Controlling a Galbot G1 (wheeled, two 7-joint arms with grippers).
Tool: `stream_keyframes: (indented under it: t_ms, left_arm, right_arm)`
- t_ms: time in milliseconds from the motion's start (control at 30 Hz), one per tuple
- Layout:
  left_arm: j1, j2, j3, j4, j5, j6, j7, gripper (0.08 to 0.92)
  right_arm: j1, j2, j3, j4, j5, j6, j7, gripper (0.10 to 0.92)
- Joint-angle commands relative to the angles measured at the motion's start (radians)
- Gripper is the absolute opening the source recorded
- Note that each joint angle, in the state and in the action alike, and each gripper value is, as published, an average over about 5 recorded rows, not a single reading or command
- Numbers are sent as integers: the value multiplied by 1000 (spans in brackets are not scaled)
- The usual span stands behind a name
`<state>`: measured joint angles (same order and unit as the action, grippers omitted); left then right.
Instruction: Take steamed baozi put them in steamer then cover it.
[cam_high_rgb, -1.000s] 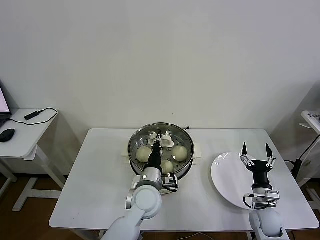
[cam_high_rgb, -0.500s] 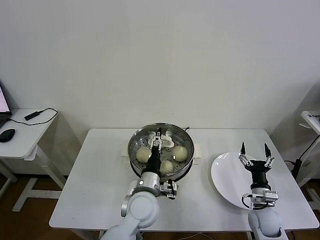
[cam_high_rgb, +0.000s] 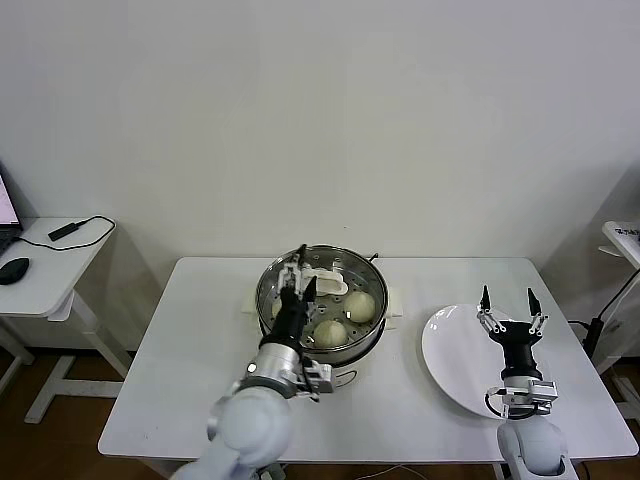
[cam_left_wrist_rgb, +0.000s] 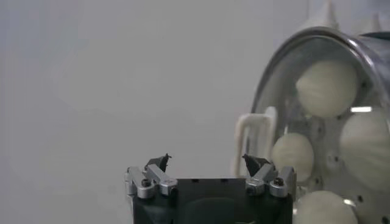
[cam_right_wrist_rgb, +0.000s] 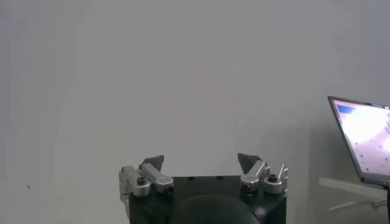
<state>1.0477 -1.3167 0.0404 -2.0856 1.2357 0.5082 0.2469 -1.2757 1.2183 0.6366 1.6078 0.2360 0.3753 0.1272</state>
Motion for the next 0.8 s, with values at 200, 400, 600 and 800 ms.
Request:
stream_keyframes:
  t_ms: [200, 400, 600, 800]
  left_arm:
    - [49, 20, -398, 106, -1243, -410, -310, 823]
    - [107, -3, -454, 170, -1330, -564, -251, 823]
    - [163, -19, -487, 180, -1326, -574, -222, 823]
    - [206, -28, -528, 194, -1313, -586, -222, 823]
  right_arm:
    - [-38, -20, -2, 31, 115, -56, -54, 823]
    - [-65, -19, -1, 39, 143, -37, -79, 823]
    - [-103, -6, -14, 39, 144, -23, -84, 823]
    - [-137, 11, -12, 40, 140, -6, -88, 823]
